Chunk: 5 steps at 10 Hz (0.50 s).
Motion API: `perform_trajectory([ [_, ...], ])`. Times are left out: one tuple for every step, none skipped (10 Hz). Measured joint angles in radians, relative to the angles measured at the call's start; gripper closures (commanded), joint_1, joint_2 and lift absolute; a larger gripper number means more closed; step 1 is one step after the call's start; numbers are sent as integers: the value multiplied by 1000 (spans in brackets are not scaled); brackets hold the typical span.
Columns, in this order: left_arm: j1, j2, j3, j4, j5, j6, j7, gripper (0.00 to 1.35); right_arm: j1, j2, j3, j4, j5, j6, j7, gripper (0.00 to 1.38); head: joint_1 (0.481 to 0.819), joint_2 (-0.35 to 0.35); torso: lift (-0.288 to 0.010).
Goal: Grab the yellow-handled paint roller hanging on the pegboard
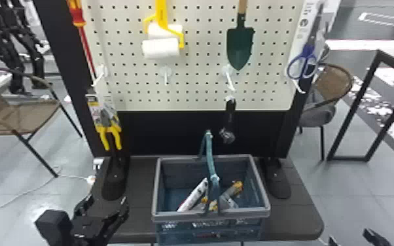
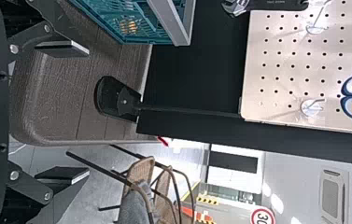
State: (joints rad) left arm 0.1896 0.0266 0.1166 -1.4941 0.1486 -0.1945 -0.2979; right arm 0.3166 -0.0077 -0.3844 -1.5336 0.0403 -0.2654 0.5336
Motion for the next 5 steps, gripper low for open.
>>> perform_trajectory([
  [2, -1, -1, 0, 0, 1, 0, 262, -1, 0, 1, 2, -1, 0, 0, 369, 549, 0, -100],
  [2, -1, -1, 0, 1, 2, 0, 262, -2, 0, 1, 4, -1, 0, -1, 369, 549, 0, -100],
  [1, -1, -1, 0, 2, 2, 0, 262, -1, 0, 1, 4, 1, 0, -2, 369, 549, 0, -100],
  [-2, -1, -1, -3, 2, 3, 0, 262, -1, 0, 1, 5, 2, 0, -5, 369, 549, 0, -100],
  [-6, -1, -2, -4, 1, 4, 0, 262, -1, 0, 3, 6, 2, 0, -10, 369, 549, 0, -100],
])
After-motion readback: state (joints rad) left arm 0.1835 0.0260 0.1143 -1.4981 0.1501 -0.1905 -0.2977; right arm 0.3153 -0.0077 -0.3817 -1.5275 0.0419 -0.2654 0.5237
